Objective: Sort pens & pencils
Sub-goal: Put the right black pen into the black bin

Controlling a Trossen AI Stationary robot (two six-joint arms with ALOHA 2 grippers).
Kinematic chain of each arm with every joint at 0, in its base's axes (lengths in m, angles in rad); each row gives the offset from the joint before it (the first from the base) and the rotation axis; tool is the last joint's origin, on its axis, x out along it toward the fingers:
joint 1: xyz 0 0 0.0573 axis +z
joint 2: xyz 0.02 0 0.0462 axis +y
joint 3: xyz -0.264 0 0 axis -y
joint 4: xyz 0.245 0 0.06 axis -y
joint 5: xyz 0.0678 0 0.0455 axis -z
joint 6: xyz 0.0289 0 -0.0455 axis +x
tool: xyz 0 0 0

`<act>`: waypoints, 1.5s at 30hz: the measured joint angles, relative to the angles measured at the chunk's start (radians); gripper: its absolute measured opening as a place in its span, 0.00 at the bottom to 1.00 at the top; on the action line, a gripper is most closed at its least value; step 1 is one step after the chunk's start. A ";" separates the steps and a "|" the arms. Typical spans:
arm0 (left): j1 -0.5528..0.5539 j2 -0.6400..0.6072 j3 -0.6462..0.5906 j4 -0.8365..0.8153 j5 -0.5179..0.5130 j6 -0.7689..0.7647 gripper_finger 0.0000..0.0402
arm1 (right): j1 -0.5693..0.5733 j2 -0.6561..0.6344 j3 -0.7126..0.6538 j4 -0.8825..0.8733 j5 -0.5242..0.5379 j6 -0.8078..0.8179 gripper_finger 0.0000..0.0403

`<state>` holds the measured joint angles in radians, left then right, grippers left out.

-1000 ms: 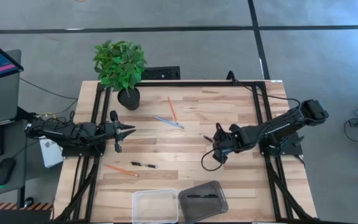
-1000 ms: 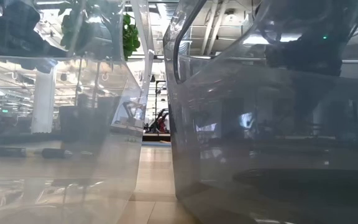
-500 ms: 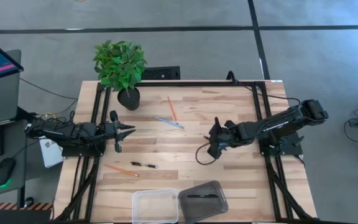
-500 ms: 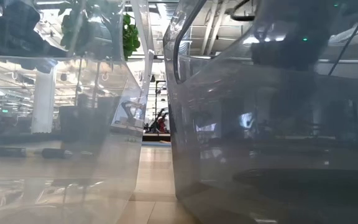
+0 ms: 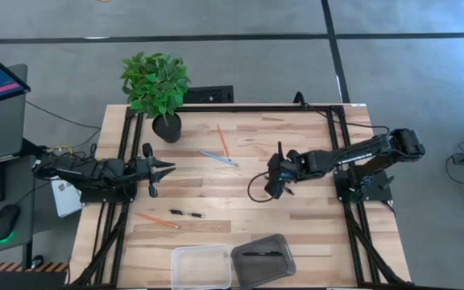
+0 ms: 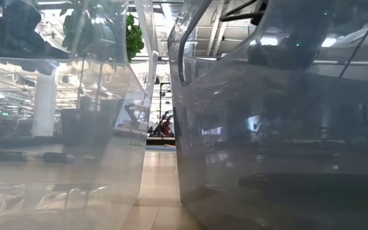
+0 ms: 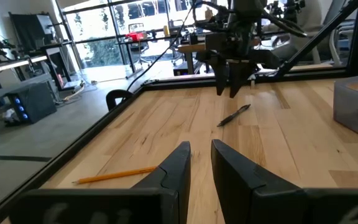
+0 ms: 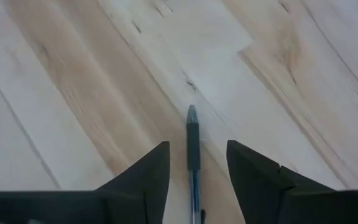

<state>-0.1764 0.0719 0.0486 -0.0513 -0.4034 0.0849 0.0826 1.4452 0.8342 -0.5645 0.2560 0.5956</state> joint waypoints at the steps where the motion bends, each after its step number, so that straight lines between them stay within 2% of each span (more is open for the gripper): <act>1: 0.000 0.000 0.000 0.000 0.000 0.000 0.14 | 0.000 0.000 -0.005 0.001 0.000 -0.003 0.43; 10: 0.000 0.000 0.000 0.000 0.000 0.000 0.14 | 0.000 0.000 -0.083 0.102 0.002 -0.003 0.37; 18: 0.000 0.000 0.000 0.000 0.001 -0.001 0.14 | 0.000 0.002 -0.086 0.135 -0.016 -0.003 0.37; 30: 0.000 0.000 0.000 0.000 0.001 -0.002 0.14 | 0.000 0.184 -0.085 0.182 -0.032 -0.028 0.38; 36: 0.000 0.000 0.000 0.000 0.001 -0.002 0.14 | -0.009 0.234 -0.077 0.180 -0.065 -0.055 0.38; 40: 0.000 0.000 0.000 0.000 0.001 -0.002 0.14 | -0.009 0.237 -0.077 0.181 -0.072 -0.057 0.32; 45: 0.000 0.000 0.000 0.000 0.001 -0.002 0.14 | -0.014 0.216 -0.084 0.188 -0.093 -0.089 0.18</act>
<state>-0.1761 0.0719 0.0486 -0.0513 -0.4026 0.0830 0.0686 1.6609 0.7505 -0.3766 0.1631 0.5063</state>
